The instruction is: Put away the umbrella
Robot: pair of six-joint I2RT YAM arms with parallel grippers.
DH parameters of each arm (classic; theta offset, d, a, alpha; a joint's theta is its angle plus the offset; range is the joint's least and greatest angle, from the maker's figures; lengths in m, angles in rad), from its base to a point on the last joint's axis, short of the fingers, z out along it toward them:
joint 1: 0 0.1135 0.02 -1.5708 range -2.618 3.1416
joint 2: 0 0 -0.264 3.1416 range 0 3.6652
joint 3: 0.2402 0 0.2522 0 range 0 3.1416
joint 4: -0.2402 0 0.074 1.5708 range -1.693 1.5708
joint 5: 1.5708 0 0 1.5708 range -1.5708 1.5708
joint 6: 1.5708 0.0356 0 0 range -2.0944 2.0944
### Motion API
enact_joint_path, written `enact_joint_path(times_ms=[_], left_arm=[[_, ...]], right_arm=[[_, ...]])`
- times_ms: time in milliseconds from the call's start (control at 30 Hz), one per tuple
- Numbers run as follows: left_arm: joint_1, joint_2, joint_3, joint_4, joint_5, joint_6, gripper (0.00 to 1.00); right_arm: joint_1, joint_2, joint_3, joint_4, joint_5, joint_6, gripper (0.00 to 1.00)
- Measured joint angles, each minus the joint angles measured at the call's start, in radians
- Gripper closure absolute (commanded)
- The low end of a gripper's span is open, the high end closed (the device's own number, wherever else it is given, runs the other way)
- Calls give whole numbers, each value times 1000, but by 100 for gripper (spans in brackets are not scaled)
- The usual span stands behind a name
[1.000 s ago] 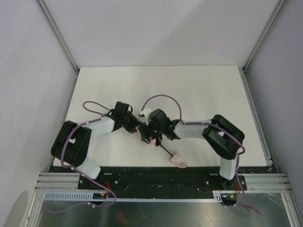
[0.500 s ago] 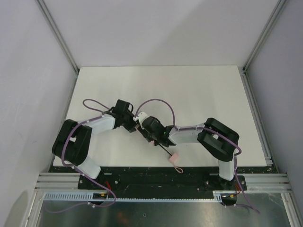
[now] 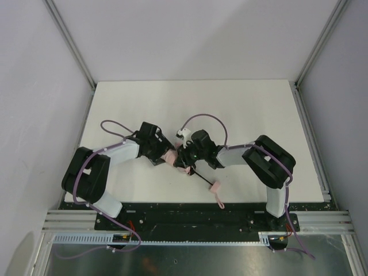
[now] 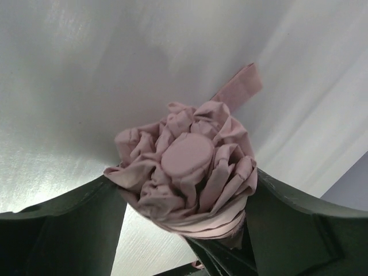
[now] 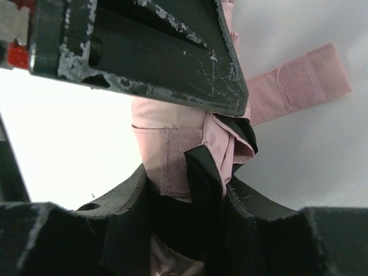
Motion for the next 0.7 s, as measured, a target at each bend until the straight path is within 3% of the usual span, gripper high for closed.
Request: enact_joint_path(times_ms=[200, 467, 633, 700], left_arm=[[-2, 2, -22, 30, 21, -3, 57], [-1, -19, -66, 111, 50, -63, 98], [-3, -60, -129, 177, 86, -60, 100], [-5, -84, -166, 237, 116, -56, 100]], right_arm=[[-14, -2, -27, 36, -92, 71, 100], [13, -28, -45, 21, -48, 122, 98], [47, -79, -53, -59, 20, 130, 48], [54, -115, -58, -105, 42, 136, 35]])
